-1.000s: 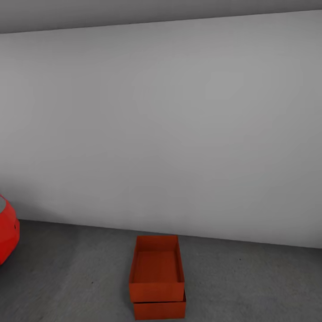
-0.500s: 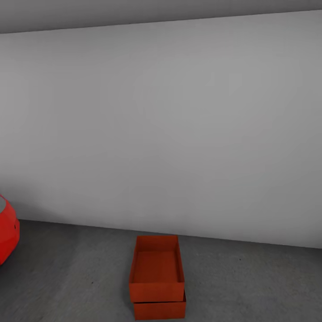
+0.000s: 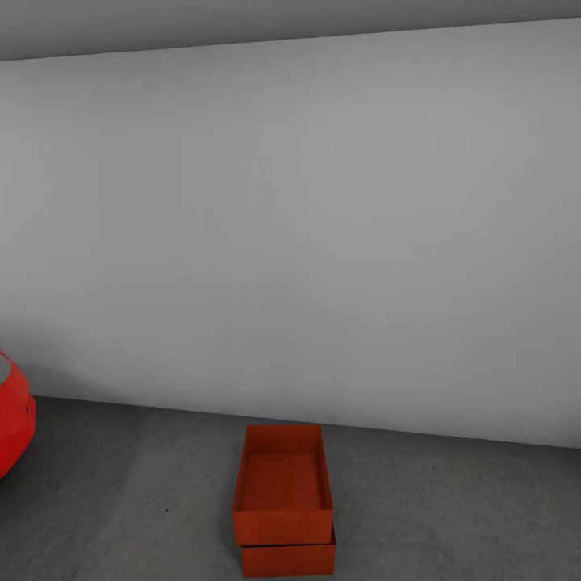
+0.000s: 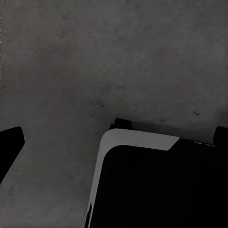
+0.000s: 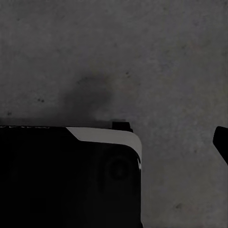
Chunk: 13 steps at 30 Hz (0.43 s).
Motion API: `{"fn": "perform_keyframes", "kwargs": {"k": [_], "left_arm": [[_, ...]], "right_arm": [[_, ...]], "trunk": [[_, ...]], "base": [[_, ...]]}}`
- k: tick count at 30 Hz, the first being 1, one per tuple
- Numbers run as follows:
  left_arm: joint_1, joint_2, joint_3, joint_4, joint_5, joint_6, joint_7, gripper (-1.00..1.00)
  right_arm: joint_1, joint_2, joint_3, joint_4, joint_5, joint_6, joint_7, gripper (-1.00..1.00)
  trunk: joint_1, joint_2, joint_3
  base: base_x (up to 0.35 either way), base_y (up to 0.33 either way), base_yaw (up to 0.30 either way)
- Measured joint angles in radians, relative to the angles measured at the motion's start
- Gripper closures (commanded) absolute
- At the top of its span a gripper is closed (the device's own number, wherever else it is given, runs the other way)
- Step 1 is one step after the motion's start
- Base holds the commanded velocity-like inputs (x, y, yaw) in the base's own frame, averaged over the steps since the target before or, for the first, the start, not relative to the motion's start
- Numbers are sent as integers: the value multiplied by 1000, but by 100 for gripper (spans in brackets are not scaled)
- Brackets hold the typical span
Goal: Move the two storage containers from the living room to the garage. In the garage, place one container on the floor and stack the other container on top of it (either order is fine).
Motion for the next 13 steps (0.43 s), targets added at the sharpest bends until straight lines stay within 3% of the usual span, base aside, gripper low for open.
{"fn": "perform_keyframes", "kwargs": {"k": [13], "left_arm": [[0,1,-2,0,-2,0,0,-100]], "right_arm": [[0,0,1,0,0,0,0,-100]], "trunk": [[0,0,0]], "base": [[0,0,0]]}}
